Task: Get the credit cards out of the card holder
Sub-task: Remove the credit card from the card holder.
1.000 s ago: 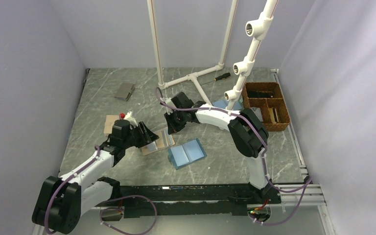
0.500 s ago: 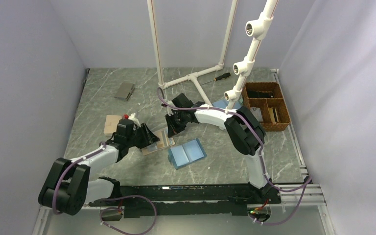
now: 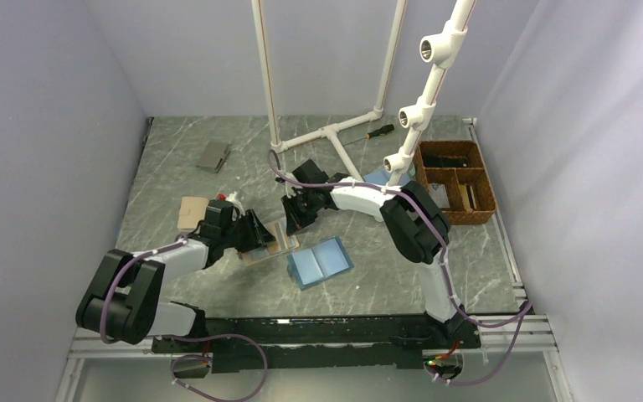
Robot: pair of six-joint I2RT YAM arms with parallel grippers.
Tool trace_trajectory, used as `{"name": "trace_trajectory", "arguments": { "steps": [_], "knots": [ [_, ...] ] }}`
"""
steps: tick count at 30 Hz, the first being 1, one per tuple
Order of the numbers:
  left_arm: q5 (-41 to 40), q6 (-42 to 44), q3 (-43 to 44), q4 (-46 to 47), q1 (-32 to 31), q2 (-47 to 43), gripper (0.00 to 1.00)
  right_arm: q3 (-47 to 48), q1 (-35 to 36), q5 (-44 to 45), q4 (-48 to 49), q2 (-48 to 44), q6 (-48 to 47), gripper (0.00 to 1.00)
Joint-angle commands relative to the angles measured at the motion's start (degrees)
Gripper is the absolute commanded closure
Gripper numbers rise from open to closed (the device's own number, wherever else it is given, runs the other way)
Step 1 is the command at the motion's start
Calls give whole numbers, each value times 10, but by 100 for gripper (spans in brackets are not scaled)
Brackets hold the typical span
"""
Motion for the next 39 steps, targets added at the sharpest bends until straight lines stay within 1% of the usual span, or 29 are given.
{"name": "trace_trajectory", "arguments": {
  "steps": [1, 8, 13, 16, 20, 23, 25, 30, 35, 39],
  "knots": [
    [3, 19, 13, -6, 0, 28, 53, 28, 12, 25, -17, 9, -16, 99],
    [32, 23, 26, -5, 0, 62, 50, 51, 45, 76, -47, 20, -41, 91],
    [27, 24, 25, -14, 0, 55, 48, 58, 51, 77, -55, 23, -46, 84],
    [27, 23, 24, -18, 0, 51, 47, 60, 50, 59, -55, 15, -47, 80],
    [40, 19, 16, -6, 0, 42, 41, 62, 49, 28, -55, 3, -50, 75],
    [58, 10, 2, 19, 0, 26, 29, 60, 47, 4, -51, 0, -45, 71],
    [65, 7, -8, 31, 0, 11, 26, 56, 42, -19, -46, 0, -36, 70],
    [70, 6, -23, 37, 0, -23, 25, 48, 30, -60, -33, -1, -20, 70],
    [47, 6, -13, 4, 0, -17, 27, 41, 22, -102, -20, -4, -6, 69],
    [50, 7, -9, 1, 0, -11, 27, 32, 10, -153, -1, -1, 13, 68]
  ]
}}
